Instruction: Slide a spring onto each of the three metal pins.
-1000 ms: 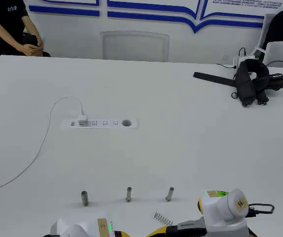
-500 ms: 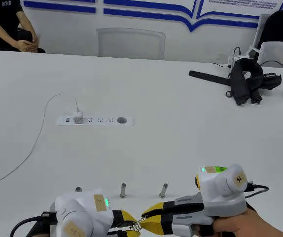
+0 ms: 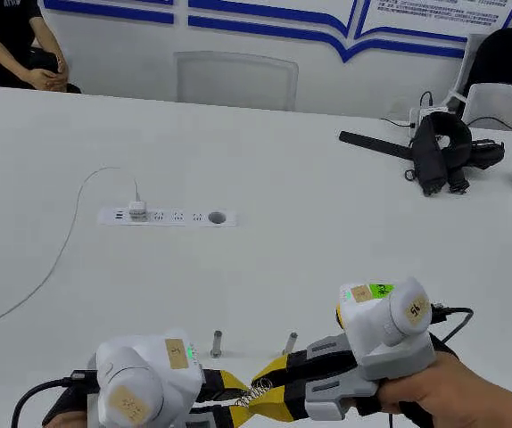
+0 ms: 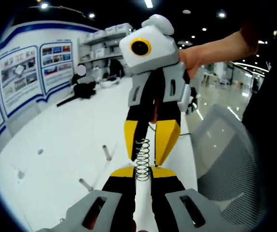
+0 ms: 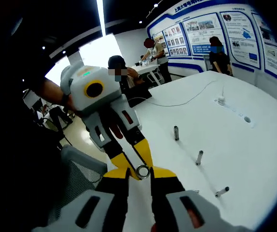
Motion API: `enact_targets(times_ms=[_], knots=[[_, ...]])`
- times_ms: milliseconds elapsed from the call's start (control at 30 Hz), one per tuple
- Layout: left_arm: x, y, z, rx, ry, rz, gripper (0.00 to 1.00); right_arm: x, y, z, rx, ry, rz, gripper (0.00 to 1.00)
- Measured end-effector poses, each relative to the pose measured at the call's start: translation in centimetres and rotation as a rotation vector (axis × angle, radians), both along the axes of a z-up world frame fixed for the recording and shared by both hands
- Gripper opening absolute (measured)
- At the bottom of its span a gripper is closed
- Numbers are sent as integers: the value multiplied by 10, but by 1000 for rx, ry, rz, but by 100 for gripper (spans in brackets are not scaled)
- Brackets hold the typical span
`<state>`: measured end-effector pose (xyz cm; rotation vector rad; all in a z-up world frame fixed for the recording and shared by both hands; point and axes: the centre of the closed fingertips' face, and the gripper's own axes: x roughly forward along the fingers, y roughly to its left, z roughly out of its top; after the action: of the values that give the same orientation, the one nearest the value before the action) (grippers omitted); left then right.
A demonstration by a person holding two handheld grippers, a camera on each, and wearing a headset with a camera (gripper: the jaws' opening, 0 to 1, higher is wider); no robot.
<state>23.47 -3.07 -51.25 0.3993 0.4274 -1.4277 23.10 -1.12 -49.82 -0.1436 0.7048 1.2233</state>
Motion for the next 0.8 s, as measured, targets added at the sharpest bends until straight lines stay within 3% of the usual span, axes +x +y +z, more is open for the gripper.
enact_targets(times_ms=[67,567,800], knots=[[0,0,0,5,-11,-11,10,-1,0,0,-24,-12,26,19],[-6,-6,6,-14,-10,-44,10,-2,-6,7,-190,-100,235,19],[-7,-7,9,-23,-9,-49,10,-4,-4,6,-198,-101,286,16]])
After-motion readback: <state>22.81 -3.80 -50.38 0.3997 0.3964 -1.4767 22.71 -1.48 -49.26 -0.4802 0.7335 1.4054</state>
